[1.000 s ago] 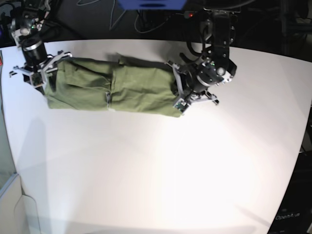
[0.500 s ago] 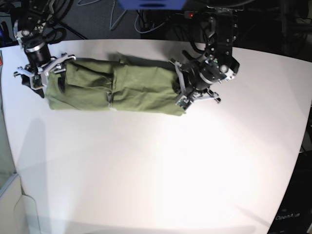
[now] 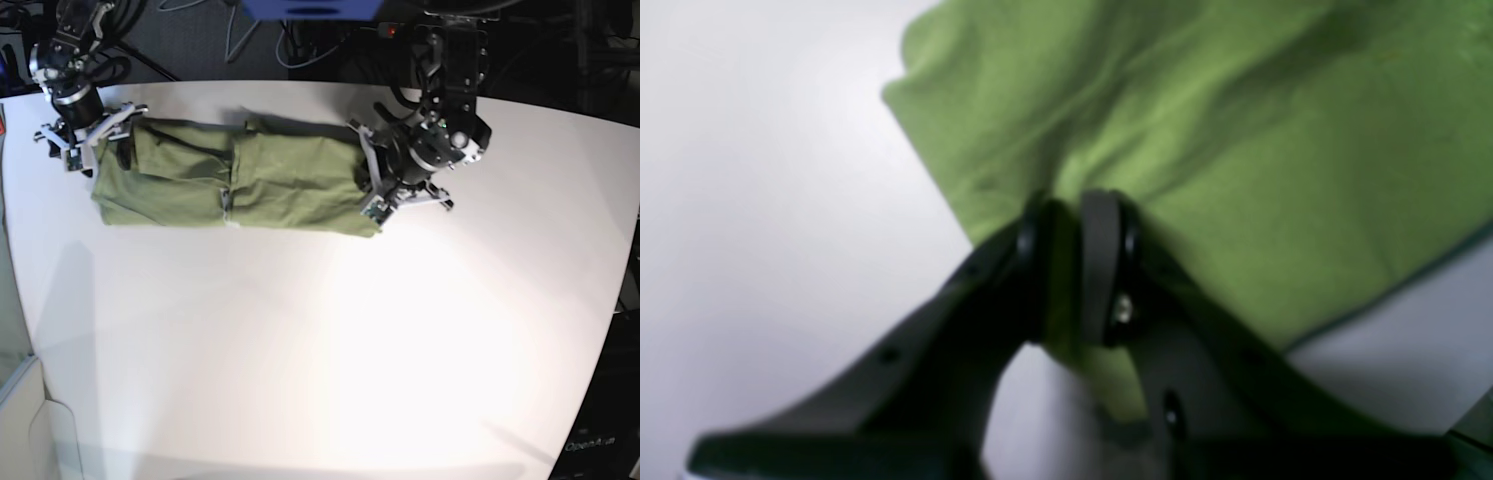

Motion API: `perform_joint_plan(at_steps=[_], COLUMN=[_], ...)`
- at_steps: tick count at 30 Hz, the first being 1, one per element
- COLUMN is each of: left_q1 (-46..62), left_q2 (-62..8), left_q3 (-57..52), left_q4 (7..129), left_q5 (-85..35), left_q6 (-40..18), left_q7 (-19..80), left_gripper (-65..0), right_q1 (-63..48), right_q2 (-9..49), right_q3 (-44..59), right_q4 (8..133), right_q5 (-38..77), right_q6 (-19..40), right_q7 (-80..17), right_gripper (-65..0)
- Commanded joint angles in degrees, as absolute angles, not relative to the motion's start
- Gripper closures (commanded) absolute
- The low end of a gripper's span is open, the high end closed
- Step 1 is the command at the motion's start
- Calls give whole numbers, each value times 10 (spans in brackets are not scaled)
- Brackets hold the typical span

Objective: Fold the T-shirt properly
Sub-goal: 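Hold the strip with the left gripper while the right gripper adjusts its end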

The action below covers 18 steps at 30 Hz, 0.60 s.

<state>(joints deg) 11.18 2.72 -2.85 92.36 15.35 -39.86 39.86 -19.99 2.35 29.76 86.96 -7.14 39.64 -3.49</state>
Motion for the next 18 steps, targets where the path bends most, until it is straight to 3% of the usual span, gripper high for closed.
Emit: perform_joint_plan(at_steps=[1,18], left_q1=[122,133], left_q2=[24,23], left_q3=[-30,-30], left_q4=[921,922], left_q5=[182,182], left_q6=[-400,-400], left_q7=[450,450], left_gripper=[-78,-78], right_q1=[-193,-192], right_q2=[29,37], right_q3=[300,296], right_q4=[875,829], right_q5=[-63,-63], right_q6=[400,400], right_q7=[-20,-21], right_gripper=[-387,-379])
